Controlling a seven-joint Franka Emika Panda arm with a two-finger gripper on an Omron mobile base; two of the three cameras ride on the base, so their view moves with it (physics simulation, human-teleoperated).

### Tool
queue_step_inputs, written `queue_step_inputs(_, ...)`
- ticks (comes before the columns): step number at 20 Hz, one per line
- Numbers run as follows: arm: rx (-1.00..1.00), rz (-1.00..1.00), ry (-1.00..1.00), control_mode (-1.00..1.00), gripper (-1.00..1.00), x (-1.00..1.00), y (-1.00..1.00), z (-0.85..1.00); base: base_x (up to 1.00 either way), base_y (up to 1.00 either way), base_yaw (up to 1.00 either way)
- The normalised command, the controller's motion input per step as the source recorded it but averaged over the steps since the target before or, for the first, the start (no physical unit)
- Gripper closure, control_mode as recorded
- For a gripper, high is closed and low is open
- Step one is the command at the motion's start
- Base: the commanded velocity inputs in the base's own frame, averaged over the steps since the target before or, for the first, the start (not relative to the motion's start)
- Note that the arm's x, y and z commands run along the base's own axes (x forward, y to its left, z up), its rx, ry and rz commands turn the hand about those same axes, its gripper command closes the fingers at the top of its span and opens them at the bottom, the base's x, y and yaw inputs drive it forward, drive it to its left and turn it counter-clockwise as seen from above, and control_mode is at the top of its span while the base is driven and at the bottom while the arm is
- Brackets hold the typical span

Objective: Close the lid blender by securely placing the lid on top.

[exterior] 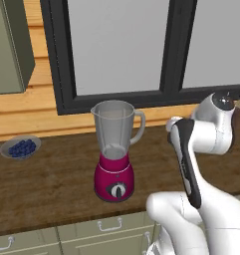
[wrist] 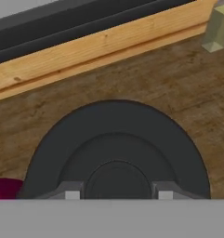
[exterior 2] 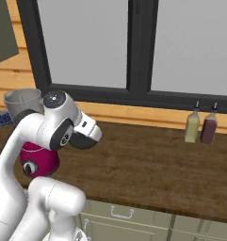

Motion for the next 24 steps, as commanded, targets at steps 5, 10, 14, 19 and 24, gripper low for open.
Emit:
queue_step_inputs(5,0.02,0.00,0.00,-1.00,1.00,-0.12,0.18,1.00,0.00,0.00,0.00)
queue_step_inputs(10,0.00,0.05,0.00,-1.00,1.00,0.00,0.52,1.00,0.00,0.00,0.00)
queue_step_inputs(14,0.02,0.16,0.11,-1.00,1.00,0.00,0.84,0.75,0.00,0.00,0.00)
queue_step_inputs(19,0.03,0.23,0.16,-1.00,1.00,0.02,1.00,0.38,0.00,0.00,0.00)
queue_step_inputs(24,0.01,0.19,0.10,-1.00,1.00,0.24,0.98,0.06,0.00,0.00,0.00)
